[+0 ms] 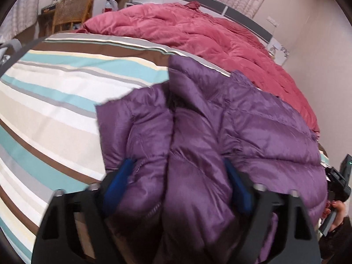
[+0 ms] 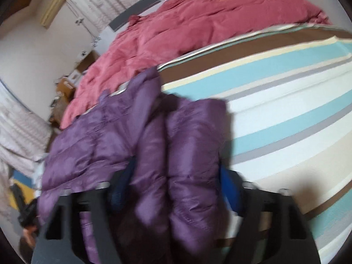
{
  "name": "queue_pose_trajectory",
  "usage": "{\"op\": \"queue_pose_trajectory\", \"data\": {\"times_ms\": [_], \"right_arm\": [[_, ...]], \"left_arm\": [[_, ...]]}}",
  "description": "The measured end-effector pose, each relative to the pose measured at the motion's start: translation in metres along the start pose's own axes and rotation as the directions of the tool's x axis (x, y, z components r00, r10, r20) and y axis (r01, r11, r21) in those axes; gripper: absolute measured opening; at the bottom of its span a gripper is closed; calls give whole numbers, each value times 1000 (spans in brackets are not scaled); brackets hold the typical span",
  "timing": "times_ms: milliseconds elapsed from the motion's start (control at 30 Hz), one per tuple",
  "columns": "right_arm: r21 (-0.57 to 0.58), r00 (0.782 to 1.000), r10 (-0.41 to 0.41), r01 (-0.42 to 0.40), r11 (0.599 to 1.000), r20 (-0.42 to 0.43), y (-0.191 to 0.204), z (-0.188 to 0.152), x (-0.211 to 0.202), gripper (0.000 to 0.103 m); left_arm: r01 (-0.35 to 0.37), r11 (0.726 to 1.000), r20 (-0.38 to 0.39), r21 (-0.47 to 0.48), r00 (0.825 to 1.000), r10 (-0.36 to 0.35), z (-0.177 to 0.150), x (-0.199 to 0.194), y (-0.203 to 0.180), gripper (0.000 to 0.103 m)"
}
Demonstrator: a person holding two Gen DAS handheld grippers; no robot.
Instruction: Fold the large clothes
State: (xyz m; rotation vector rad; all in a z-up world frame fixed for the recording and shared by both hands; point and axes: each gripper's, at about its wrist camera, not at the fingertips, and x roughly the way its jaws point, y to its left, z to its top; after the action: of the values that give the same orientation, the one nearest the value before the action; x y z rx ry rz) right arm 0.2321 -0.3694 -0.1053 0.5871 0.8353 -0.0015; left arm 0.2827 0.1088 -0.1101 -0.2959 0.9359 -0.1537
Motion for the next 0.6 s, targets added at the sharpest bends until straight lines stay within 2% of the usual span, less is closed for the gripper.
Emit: {"op": "queue_pose_trajectory", "data": {"times_ms": [33, 67, 133, 233, 433, 600], "right_arm": [[6, 1000, 13, -13, 1000, -5, 1, -1, 0, 49], [10, 1000, 27, -27, 1000, -12, 2, -3, -1, 45], [6, 1000, 29, -29, 1000, -9, 5, -8, -6, 39], [8, 999, 48, -48, 999, -11, 7, -13, -12, 32], [12, 998, 66, -65, 998, -10, 2, -28, -35, 29], [29, 997, 81, -81, 996, -2, -10, -48, -63, 29]], "left_arm": [[3, 1000, -2, 7, 1000, -3, -1, -1, -2, 65], [10, 1000, -5, 18, 1000, -10, -3, -2, -4, 61], [35, 999, -10, 34, 999, -35, -7, -7, -8, 43], [51, 997, -12, 59, 999, -50, -15, -16, -12, 32], [89, 993, -21, 77, 996, -88, -35, -35, -15, 26], [108, 989, -32, 99, 994, -105, -54, -50, -23, 25]]}}
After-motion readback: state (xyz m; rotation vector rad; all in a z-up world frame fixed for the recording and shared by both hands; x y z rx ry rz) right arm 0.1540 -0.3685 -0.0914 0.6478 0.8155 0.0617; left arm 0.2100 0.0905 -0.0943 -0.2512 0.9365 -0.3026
